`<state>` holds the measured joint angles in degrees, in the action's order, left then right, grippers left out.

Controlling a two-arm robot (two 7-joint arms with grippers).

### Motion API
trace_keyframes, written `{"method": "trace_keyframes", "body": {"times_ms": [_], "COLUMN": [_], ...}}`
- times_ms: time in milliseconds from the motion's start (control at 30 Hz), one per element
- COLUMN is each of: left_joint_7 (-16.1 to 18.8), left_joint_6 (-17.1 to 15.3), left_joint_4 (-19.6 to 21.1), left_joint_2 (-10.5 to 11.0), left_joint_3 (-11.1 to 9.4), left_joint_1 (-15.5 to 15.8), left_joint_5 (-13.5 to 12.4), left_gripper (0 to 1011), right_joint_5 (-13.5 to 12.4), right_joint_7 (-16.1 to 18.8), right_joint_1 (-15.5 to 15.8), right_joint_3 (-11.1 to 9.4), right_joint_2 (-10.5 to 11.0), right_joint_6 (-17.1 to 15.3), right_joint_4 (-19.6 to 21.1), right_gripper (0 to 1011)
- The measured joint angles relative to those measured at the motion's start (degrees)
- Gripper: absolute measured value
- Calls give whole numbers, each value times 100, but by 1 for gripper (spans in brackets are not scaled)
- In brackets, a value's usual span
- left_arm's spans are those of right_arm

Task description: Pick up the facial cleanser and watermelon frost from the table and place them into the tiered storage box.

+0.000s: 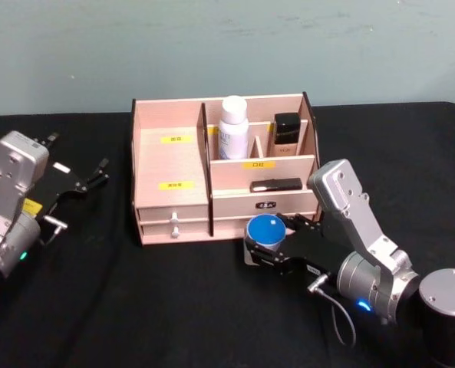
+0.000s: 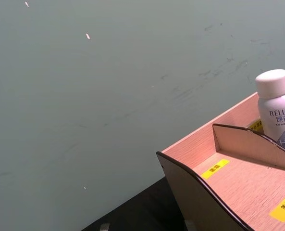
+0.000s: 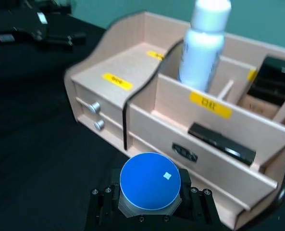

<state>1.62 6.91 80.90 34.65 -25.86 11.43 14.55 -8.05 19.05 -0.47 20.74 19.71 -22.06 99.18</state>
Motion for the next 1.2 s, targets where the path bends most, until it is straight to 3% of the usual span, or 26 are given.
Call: {"method": "trace_keyframes", "body": {"times_ms": [267, 500, 800, 1200], "left_joint_7": [0, 0, 0, 0], "left_joint_6": [0, 0, 0, 0], "left_joint_4": [0, 0, 0, 0], "left_joint_2": [0, 0, 0, 0], "left_joint_3": [0, 0, 0, 0], "left_joint_1": [0, 0, 0, 0], "left_joint_5": [0, 0, 0, 0], "left_gripper": [1010, 1010, 1010, 1010], "right_joint_5": [-40, -65, -56, -2], "right_joint_7": [101, 205, 338, 317], "right_joint_1": [-20, -240, -819, -1431], "right_joint_3": [110, 296, 717, 994], "right_joint_2": [47, 0, -275, -676], "right_joint_6": [-46, -42, 52, 247], "right_joint_4": [403, 460, 77, -569], "right_gripper": [728, 728, 729, 728]}}
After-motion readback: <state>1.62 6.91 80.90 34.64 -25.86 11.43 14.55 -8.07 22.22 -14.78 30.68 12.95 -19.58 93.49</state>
